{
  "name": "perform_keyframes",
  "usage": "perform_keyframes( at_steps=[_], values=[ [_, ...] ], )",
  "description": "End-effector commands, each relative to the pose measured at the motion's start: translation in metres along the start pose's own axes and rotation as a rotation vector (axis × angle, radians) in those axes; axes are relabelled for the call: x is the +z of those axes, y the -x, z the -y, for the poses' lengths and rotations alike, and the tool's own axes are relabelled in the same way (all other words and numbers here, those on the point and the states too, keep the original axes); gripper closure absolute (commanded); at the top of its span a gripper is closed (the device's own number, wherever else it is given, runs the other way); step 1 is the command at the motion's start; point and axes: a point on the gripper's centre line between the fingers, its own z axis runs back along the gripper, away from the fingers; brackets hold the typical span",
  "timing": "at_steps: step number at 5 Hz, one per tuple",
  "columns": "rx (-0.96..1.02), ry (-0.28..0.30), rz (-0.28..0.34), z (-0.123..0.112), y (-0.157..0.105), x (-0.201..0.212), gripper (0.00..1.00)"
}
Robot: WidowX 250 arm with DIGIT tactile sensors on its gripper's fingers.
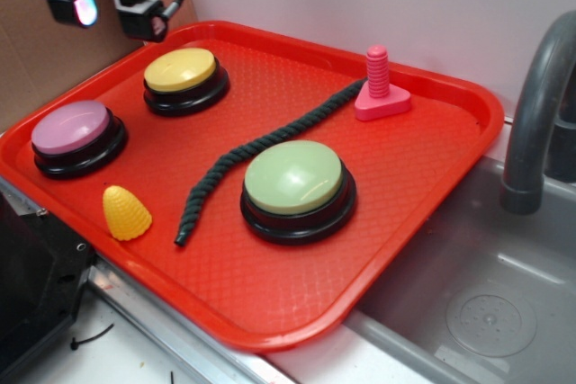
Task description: Push the yellow button.
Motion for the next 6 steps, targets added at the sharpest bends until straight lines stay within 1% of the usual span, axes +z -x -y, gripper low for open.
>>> perform_keyframes(
  at_steps=[1, 2, 3, 4, 6],
  values=[
    [-0.059, 0.063, 0.033, 0.005, -0.030, -0.027, 0.00],
    [-0.072, 0.082, 0.002, 0.010, -0.029, -0.043, 0.00],
    [-0.081, 0.075, -0.026, 0.015, -0.028, -0.053, 0.00],
    [-0.074, 0.070, -0.014, 0.013, -0.027, -0.041, 0.00],
    [-0.042, 0.064, -0.015, 0.002, -0.024, -0.002, 0.00]
  ],
)
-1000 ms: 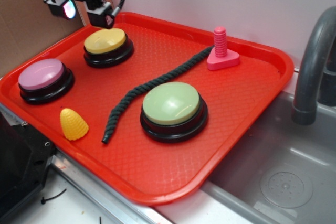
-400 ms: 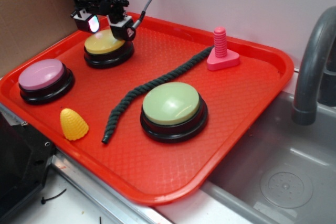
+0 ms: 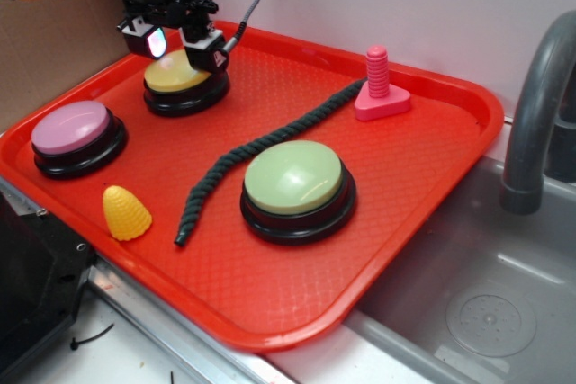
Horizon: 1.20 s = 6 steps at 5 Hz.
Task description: Push the yellow button.
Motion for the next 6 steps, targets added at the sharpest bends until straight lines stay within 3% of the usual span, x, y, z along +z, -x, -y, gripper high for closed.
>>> perform_keyframes(
  at_steps=[1, 6],
  values=[
    [0.040, -0.007, 0.090, -0.016, -0.004, 0.054, 0.00],
    [0.050, 0.000, 0.102, -0.016, 0.006, 0.085, 0.00]
  ],
)
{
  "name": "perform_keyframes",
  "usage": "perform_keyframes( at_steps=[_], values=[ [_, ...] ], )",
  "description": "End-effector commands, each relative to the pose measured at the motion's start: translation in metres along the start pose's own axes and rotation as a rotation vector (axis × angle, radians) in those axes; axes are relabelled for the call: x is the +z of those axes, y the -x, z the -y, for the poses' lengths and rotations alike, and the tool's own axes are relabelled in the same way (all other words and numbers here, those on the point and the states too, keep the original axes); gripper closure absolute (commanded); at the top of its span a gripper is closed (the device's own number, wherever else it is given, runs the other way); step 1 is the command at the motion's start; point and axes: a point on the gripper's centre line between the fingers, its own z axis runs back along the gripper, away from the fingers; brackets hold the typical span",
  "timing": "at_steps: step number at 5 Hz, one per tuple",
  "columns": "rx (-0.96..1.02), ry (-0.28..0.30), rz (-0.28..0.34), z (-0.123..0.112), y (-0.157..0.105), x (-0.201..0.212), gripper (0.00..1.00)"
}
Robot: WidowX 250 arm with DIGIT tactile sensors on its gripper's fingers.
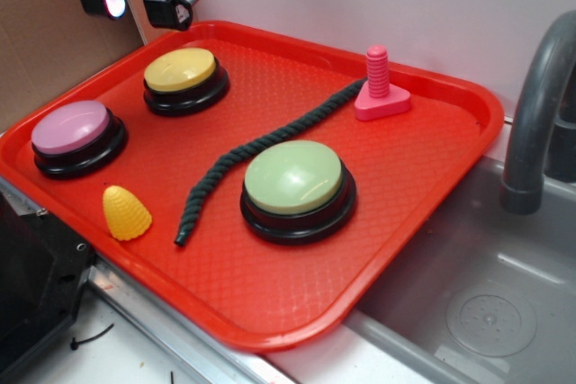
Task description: Push the yellow button.
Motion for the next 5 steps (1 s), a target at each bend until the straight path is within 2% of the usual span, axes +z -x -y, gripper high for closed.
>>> perform_keyframes(
  at_steps=[1, 3, 4, 5],
  values=[
    [0.010, -0.004, 0.098, -0.006, -0.009, 0.034, 0.00],
    [0.001, -0.001, 0.122, -0.003, -0.001, 0.048, 0.00],
    [-0.021, -0.021, 0.161, 0.002, 0.002, 0.054, 0.00],
    [-0.054, -0.046, 0.232, 0.010, 0.011, 0.062, 0.00]
  ],
)
